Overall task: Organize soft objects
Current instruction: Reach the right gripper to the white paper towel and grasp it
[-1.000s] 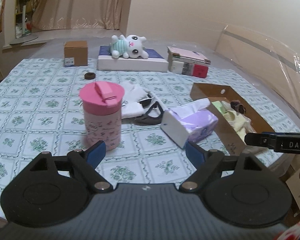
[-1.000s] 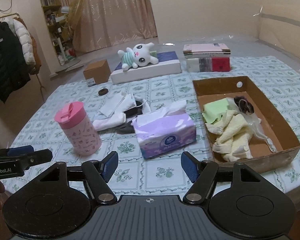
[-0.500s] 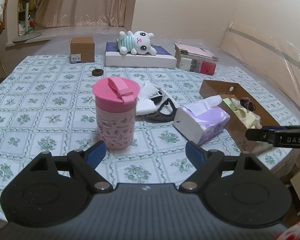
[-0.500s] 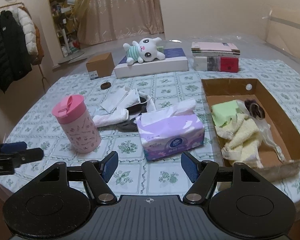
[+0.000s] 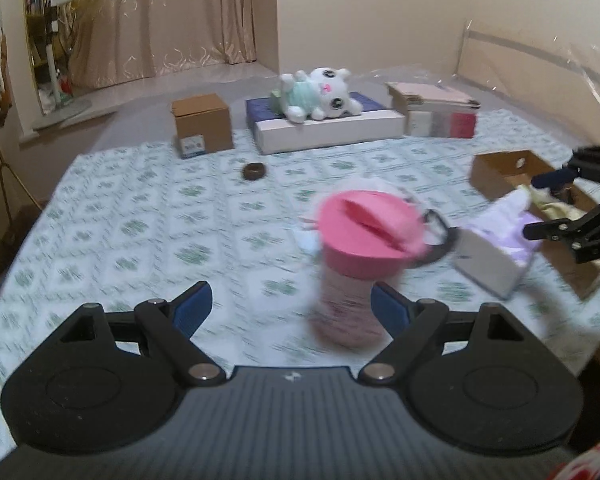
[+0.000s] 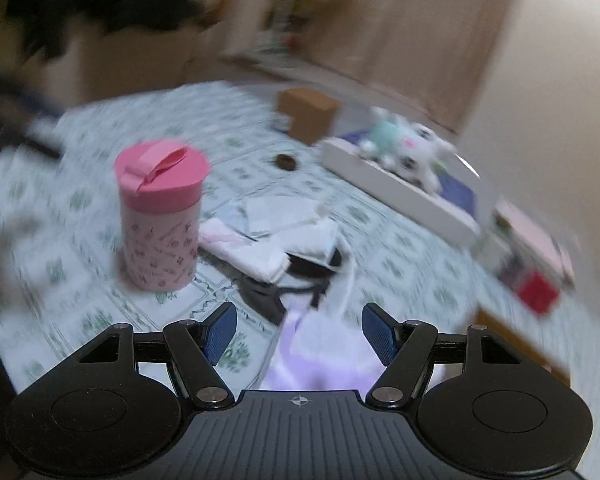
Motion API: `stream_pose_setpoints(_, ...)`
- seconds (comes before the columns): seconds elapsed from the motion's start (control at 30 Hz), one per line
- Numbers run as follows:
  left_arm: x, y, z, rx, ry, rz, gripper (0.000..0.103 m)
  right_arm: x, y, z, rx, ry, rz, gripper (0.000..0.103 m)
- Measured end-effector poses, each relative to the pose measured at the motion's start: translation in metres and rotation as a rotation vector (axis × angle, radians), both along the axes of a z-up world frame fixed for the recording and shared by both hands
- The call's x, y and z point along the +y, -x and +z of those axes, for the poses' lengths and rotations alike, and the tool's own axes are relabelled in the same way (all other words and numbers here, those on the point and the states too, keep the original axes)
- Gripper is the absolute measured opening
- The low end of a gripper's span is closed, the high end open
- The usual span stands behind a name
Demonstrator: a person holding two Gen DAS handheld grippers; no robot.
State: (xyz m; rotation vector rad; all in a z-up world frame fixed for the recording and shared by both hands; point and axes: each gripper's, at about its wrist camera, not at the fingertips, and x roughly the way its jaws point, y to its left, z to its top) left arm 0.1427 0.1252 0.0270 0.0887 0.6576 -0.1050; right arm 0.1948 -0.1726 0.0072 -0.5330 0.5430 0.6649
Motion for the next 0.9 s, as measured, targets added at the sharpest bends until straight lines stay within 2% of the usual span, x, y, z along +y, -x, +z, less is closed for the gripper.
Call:
stream_pose_setpoints(0.17, 0.036, -0.039, -0.007, 0.033, -0.056, -0.004, 0.085, 0.038, -0.03, -0.024, -0.055, 0.164, 0.218, 0.069)
stream_pose_setpoints(0.27, 0.05, -0.063, -0.014, 0.054, -0.054, -0.022, 0.085, 0.062, -0.051, -0.04, -0.039, 0.226, 0.33, 0.069)
stream_pose_setpoints(0.4, 0.057, -0.09, -0.024, 0.08, -0.043, -0.054, 0.085, 0.087, -0.08, -0.061, -0.001, 0.29, 0.426, 0.056)
stream_pose_setpoints(0.5, 0.06, -0.11, -0.034, 0.101, -0.022, -0.075, 0.085, 0.102, -0.097, -0.076, 0.035, 0.342, 0.496, 0.051)
stream_pose_setpoints(0.67, 0.062, -0.135, -0.047, 0.112, -0.018, -0.092, 0.085, 0.12, -0.114, -0.099, 0.061, 0.433, 0.58, 0.044)
stream_pose_setpoints(0.73, 0.063, -0.143, -0.05, 0.116, -0.006, -0.096, 0.085, 0.123, -0.116, -0.107, 0.064, 0.442, 0.593, 0.035)
stream_pose_setpoints(0.83, 0.063, -0.152, -0.054, 0.117, -0.002, -0.102, 0.085, 0.125, -0.122, -0.111, 0.075, 0.428, 0.594, 0.021)
stream_pose_setpoints(0.9, 0.063, -0.156, -0.055, 0.118, 0.0, -0.105, 0.085, 0.121, -0.127, -0.107, 0.092, 0.38, 0.57, 0.015)
